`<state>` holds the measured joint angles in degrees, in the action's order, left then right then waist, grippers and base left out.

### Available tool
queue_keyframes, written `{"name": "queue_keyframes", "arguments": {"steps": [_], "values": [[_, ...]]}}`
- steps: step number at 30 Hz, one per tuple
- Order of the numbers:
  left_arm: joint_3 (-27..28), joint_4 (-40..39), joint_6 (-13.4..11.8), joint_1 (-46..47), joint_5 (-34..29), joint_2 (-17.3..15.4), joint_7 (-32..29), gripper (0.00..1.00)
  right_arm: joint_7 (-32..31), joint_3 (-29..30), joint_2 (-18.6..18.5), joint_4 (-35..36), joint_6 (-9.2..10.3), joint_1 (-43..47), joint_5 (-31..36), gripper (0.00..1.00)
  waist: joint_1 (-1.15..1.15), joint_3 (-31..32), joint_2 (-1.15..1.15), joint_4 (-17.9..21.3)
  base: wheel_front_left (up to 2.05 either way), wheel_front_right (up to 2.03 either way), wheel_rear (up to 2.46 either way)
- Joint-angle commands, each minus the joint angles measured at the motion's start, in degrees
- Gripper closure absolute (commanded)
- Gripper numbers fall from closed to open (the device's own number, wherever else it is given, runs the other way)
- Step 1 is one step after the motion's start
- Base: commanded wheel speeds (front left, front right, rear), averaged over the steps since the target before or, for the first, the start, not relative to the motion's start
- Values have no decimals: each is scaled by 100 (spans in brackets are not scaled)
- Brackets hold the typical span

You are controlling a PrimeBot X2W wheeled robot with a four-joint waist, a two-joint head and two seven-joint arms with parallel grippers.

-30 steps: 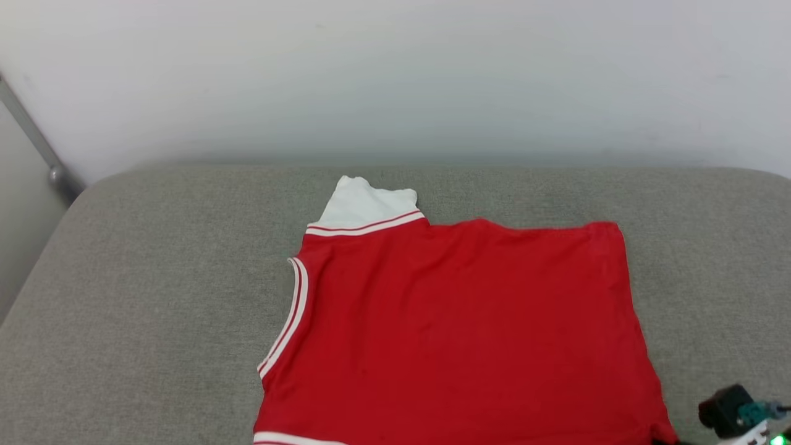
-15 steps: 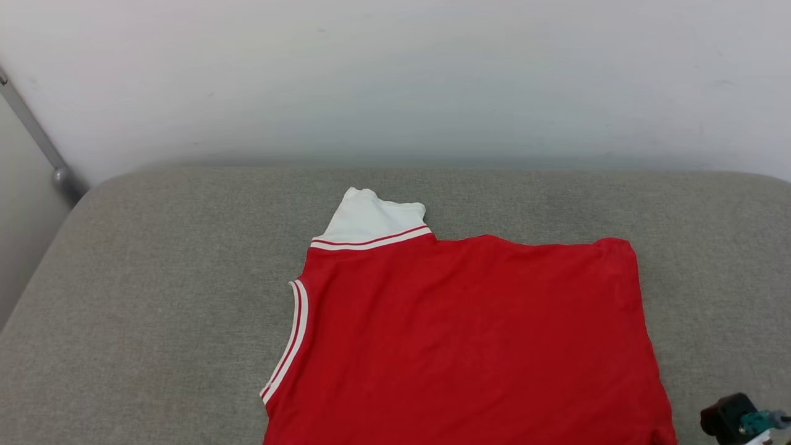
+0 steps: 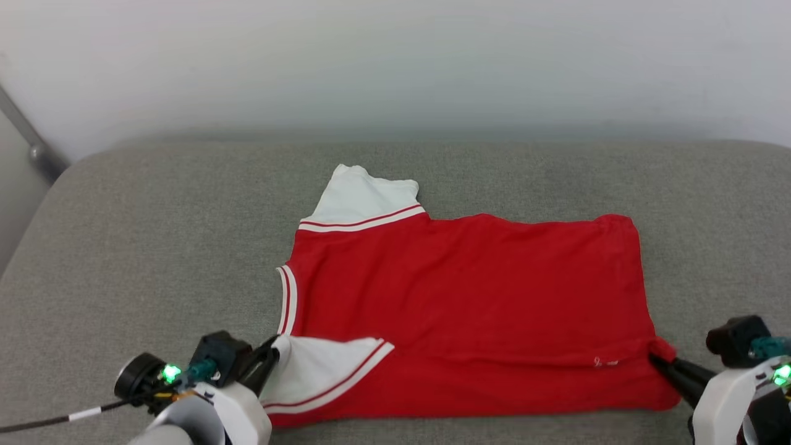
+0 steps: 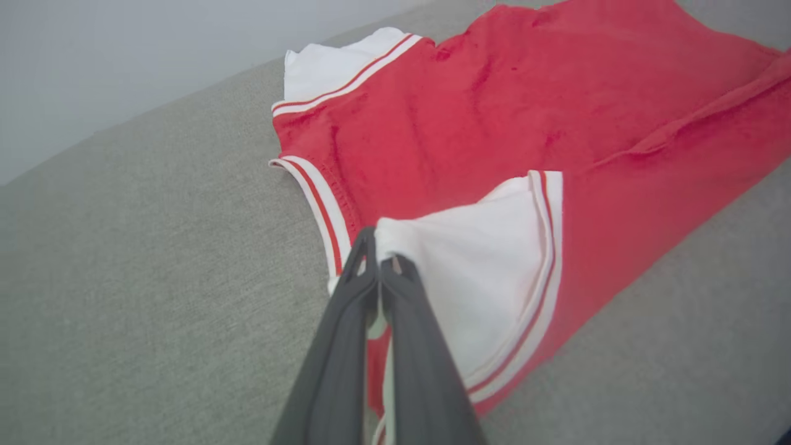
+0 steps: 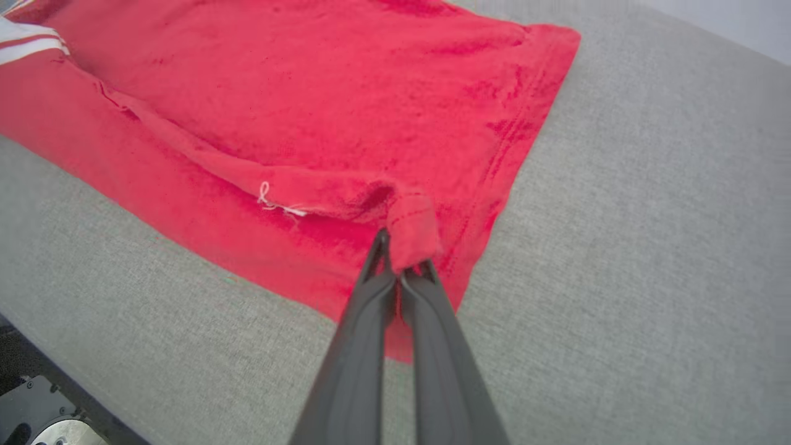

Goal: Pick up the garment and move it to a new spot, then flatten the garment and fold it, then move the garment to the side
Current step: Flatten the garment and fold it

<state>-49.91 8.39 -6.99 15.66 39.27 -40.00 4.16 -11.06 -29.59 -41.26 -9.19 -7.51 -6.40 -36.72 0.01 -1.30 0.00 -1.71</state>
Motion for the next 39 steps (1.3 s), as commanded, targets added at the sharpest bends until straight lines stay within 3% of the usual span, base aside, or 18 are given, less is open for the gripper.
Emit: {"name": "queue_keyframes", "arguments": {"steps": [1,10,18,21,22,23,24,26,33,39], "values": [[32,138,94,263,-50,49,-9,100,-52,135,44,40,4,-162,72,100,-1,-169,0,60,0,0,0],[49,1058,581,1217,-235,252,41,100,-364,254,276,-116,4,-774,204,100,-1,-818,0,180,0,0,0],[-178,2059,994,1605,-295,631,70,100,-563,-90,446,-738,4,-1178,188,98,-1,-1228,0,197,0,0,0],[-256,2387,1083,1600,-278,786,164,100,-515,-249,509,-912,4,-1189,151,81,-1,-1236,0,193,0,0,0],[-279,2496,1110,1605,-272,832,210,100,-491,-284,522,-956,4,-1183,133,62,-1,-1215,0,186,0,0,0],[-291,2607,1143,1610,-258,871,246,100,-483,-321,524,-987,4,-1180,109,51,-1,-1185,0,182,0,0,0],[-290,2712,1154,1602,-230,911,293,100,-416,-330,523,-1018,4,-1182,120,0,-1,-1141,0,180,0,0,0],[-293,2896,1177,1591,-223,958,387,0,-291,-274,541,-1067,4,-1176,142,0,-1,-1021,0,169,0,0,0],[-183,2990,1182,1811,-253,806,714,0,94,-81,538,-909,4,-848,209,0,-1,-478,0,66,0,0,0],[-176,2492,1199,2072,-195,513,169,0,62,71,595,-705,4,-522,268,0,-1,-149,0,23,0,0,0]]}}
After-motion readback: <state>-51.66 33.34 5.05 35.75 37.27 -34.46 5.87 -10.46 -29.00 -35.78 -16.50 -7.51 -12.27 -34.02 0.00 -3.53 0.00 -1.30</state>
